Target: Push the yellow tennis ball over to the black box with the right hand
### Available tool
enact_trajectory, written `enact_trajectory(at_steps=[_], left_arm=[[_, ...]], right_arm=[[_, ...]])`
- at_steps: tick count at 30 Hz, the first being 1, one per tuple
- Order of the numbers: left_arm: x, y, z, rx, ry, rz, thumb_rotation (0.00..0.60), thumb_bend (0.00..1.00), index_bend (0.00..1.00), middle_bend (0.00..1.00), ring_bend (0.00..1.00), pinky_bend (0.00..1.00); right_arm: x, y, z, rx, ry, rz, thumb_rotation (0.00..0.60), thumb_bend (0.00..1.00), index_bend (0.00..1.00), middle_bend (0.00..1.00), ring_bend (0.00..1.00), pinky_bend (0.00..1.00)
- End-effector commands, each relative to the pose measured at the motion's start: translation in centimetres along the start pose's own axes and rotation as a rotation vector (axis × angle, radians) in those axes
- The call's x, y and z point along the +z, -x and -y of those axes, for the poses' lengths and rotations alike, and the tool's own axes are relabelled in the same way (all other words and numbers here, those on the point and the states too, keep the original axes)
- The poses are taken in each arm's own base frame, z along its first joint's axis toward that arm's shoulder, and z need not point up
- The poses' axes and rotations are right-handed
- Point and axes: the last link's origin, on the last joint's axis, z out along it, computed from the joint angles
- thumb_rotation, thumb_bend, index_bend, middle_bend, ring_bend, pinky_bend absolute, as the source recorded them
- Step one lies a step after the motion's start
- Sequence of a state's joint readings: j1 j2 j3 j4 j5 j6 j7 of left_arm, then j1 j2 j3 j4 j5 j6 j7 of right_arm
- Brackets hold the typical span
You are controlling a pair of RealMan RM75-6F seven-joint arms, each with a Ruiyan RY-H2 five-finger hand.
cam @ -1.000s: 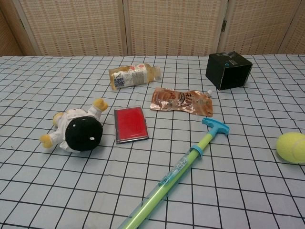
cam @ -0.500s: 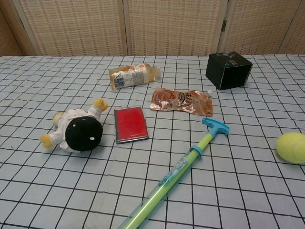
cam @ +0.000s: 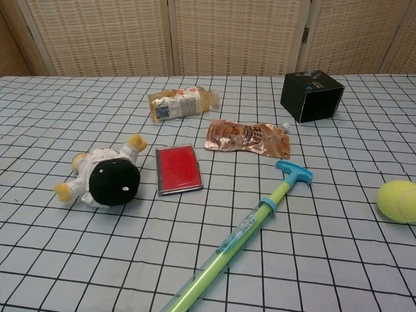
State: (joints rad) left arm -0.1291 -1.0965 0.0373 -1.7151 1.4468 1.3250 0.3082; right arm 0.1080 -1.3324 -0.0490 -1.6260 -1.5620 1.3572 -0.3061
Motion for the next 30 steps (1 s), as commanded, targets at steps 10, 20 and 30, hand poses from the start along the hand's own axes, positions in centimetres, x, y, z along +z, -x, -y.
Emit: enact_trajectory(at_steps=[10,20,30], left_arm=[[0.2,0.0,0.3,-0.013,-0.013,0.016,0.600,0.30,0.10,0.11,0.05,0.29],[0.2,0.1,0.0,-0.007,-0.006,0.029,0.600,0.30,0.10,0.12,0.05,0.29],[0.2,0.1,0.1,-0.009,-0.008,0.031,0.600,0.30,0.11,0.12,0.05,0.29]], right_arm=[[0.3,3.0,0.8,-0.005,0.027,0.047,0.600,1.00,0.84,0.83,0.90,0.99],[1.8,5.3,0.1,-0.007,-0.025,0.116,0.600,1.00,0.84,0.83,0.90,0.99],[3.7,6.0,-0.5,-0.023,-0.032,0.073,0.600,1.00,0.85,0.84,0.90,0.99]])
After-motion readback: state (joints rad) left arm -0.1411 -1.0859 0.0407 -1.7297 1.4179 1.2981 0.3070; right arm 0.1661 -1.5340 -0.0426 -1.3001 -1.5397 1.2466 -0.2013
